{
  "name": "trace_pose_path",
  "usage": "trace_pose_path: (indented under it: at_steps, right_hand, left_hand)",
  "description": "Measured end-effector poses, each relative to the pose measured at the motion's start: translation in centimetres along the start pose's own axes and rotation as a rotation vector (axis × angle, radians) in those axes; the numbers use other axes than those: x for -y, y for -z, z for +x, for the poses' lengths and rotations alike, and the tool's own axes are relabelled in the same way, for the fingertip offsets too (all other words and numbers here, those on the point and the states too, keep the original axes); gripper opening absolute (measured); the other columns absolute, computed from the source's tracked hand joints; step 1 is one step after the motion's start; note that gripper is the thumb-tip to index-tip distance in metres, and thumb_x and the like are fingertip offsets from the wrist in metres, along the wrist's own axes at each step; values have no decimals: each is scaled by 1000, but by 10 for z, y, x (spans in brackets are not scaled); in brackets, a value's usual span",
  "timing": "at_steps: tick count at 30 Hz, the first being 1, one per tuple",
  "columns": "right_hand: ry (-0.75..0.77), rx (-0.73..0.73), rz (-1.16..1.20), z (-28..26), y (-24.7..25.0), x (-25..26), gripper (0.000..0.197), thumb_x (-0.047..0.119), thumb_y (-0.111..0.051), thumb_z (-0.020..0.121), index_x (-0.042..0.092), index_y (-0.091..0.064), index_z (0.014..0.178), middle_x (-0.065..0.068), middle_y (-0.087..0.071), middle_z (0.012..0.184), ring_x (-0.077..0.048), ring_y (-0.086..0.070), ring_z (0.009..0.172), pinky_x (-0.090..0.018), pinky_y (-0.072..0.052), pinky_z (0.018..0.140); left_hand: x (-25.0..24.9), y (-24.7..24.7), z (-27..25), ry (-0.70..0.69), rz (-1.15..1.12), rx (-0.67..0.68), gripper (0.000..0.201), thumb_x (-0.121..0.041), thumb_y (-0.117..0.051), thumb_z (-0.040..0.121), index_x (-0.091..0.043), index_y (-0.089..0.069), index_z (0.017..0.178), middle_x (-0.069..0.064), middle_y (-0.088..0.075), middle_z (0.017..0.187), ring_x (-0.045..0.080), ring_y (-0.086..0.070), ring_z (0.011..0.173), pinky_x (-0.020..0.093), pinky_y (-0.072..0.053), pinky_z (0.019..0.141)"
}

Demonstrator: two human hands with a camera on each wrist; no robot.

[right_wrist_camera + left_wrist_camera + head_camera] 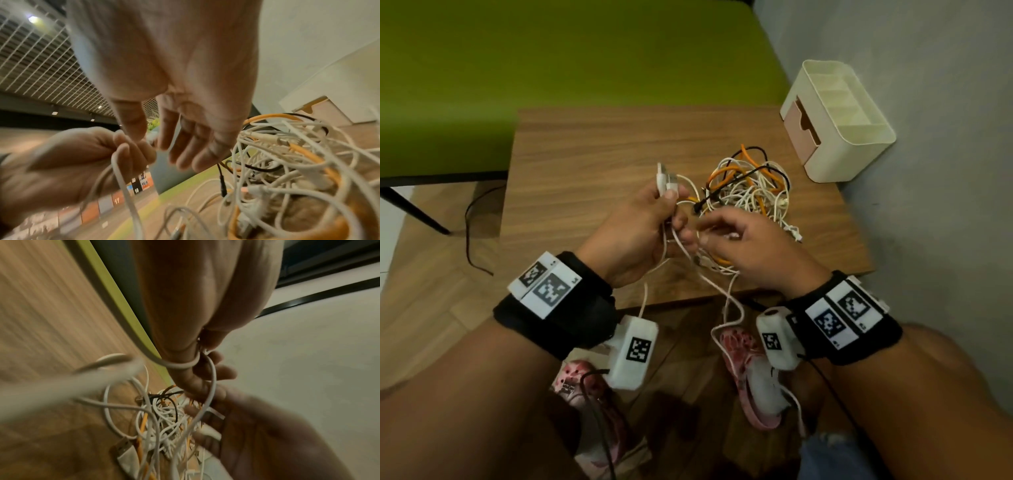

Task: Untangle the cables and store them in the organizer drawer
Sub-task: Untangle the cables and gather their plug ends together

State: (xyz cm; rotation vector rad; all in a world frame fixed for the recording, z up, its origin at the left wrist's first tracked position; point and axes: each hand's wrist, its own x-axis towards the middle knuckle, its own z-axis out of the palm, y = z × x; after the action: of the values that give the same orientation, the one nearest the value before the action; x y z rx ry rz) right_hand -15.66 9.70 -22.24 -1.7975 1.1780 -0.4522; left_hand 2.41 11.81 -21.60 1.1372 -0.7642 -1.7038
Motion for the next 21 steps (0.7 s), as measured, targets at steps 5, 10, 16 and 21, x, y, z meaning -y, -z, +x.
trace_pose_path:
  at_steps: [5, 10, 16, 21]
  right_hand:
    - [152, -259, 248, 13, 1, 3, 31, 20, -68, 92, 21, -63, 122, -1, -62, 99, -12, -58, 84, -34, -55, 79]
    - [156, -245, 334, 25, -3, 5, 35, 15, -70, 89, 17, -64, 123, -17, -59, 108, -33, -62, 90, -42, -58, 85]
    - [134, -242, 314, 29, 2, 3, 35, 8, -74, 84, 16, -66, 118, -15, -57, 115, -33, -64, 94, -35, -59, 83]
    - [134, -166, 437, 28, 3, 3, 24, -4, -71, 83, 12, -67, 99, -10, -65, 93, -17, -65, 85, -35, -59, 80]
  left_hand:
    - [7, -12, 5, -9, 168, 63, 19, -20, -32, 106, -16, -49, 101, -3, -35, 63, 8, -31, 52, 23, -30, 51]
    - [9, -14, 8, 10, 299, 101, 21, -21, -33, 106, -10, -51, 103, -1, -31, 64, 8, -28, 51, 24, -28, 51]
    - [5, -10, 3, 4, 113, 90, 26, -28, -30, 106, -13, -48, 95, -1, -34, 63, 10, -28, 53, 26, -24, 53]
    - [11, -5, 2, -3, 72, 79, 30, -27, -31, 105, -10, -54, 96, 3, -41, 66, 14, -35, 55, 28, -28, 57]
